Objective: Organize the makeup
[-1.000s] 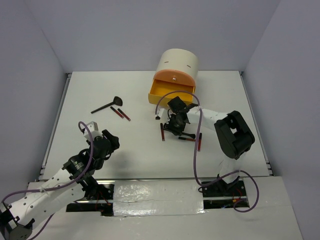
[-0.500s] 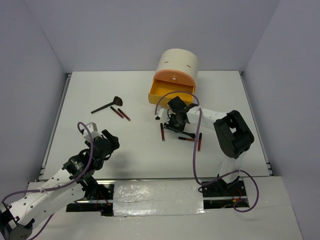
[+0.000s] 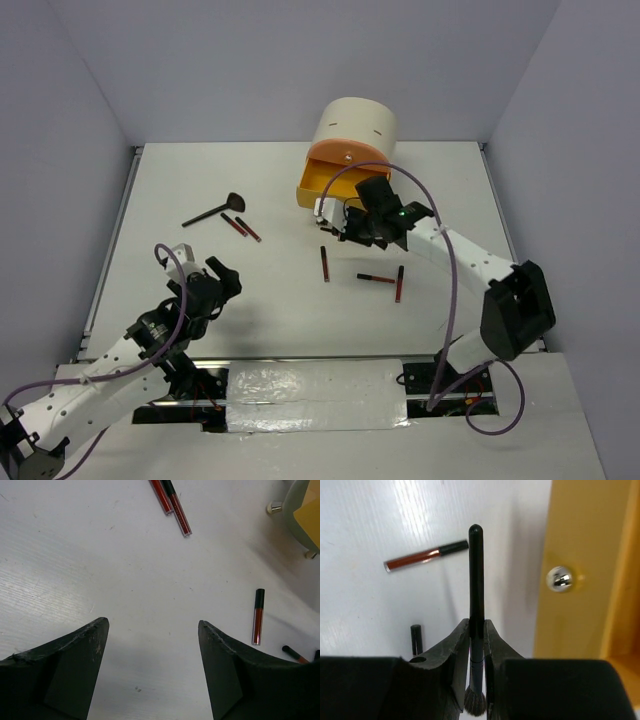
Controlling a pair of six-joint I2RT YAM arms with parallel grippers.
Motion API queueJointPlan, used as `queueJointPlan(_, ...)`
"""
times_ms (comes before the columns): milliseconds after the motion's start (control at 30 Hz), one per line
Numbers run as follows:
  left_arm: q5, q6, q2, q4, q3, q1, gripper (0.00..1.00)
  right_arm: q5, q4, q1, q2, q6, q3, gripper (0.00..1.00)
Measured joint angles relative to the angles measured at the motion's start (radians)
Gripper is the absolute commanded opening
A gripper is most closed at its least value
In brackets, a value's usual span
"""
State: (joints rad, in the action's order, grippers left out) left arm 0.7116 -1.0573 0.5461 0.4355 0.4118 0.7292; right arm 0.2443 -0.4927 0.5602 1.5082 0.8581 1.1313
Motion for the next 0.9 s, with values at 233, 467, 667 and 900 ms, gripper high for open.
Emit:
queueJointPlan(233,0.006,0.038,0.025,-0.045,0.004,-0.001,0.91,0.185,-0.069,-0.002,-0.129,0.027,0.072,0.08)
queueJointPlan(467,-0.051,0.087,0.089,-0.111,0.025,-0.059,0.91,0.254,-0.097,-0.011,-0.119,-0.042,0.286,0.06)
queueJointPlan(667,-0.209,0.146,0.205,-0.165,0.063,-0.199,0.88,0.269,-0.101,-0.103,-0.031,-0.076,0.464,0.06)
queueJointPlan(900,-0.310,0.192,0.253,-0.175,0.111,-0.279,0.86,0.263,-0.116,-0.193,0.126,-0.072,0.577,0.07)
